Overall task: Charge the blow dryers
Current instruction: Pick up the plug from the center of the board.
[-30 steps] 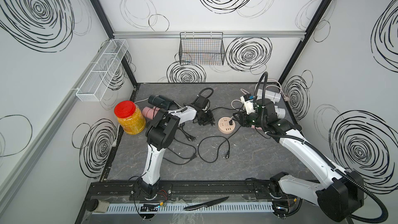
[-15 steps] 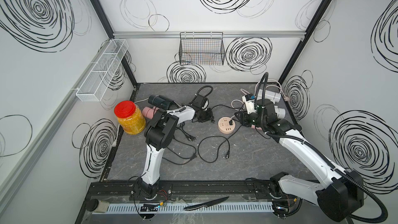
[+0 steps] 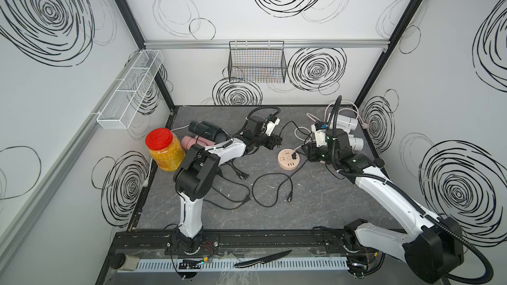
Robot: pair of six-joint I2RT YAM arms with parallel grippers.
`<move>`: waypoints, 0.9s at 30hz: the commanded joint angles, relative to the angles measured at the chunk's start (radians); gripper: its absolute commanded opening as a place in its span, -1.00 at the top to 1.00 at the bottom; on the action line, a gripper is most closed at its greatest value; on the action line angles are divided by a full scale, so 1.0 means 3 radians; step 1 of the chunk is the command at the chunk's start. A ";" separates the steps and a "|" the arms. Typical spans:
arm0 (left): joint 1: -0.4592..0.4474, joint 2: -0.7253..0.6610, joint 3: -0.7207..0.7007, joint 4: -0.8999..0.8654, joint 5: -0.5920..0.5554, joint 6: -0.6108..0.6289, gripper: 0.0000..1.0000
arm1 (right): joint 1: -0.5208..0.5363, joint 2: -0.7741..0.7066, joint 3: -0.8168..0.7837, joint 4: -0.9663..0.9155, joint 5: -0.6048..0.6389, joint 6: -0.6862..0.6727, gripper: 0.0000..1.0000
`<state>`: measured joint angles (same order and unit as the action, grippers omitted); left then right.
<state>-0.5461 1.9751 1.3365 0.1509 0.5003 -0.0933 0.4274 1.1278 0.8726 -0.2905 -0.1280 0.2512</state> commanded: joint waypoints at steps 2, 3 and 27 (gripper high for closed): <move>-0.0115 0.0097 0.0313 -0.0252 0.0117 0.1075 0.78 | -0.0019 -0.0137 -0.0063 0.0094 0.0061 0.0057 0.34; -0.0173 0.0151 0.0458 -0.0539 0.0020 0.1367 0.78 | -0.0021 -0.0148 -0.0066 0.0084 0.0060 0.0062 0.34; -0.0346 0.0245 0.0481 -0.0396 -0.0017 0.1684 0.84 | -0.0830 0.1273 0.0520 0.0976 -0.1685 0.1185 0.24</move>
<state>-0.6426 2.0861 1.4788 -0.0166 0.4812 0.3893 0.1856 1.4895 1.0008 -0.0513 -0.5575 0.5659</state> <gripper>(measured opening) 0.170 0.380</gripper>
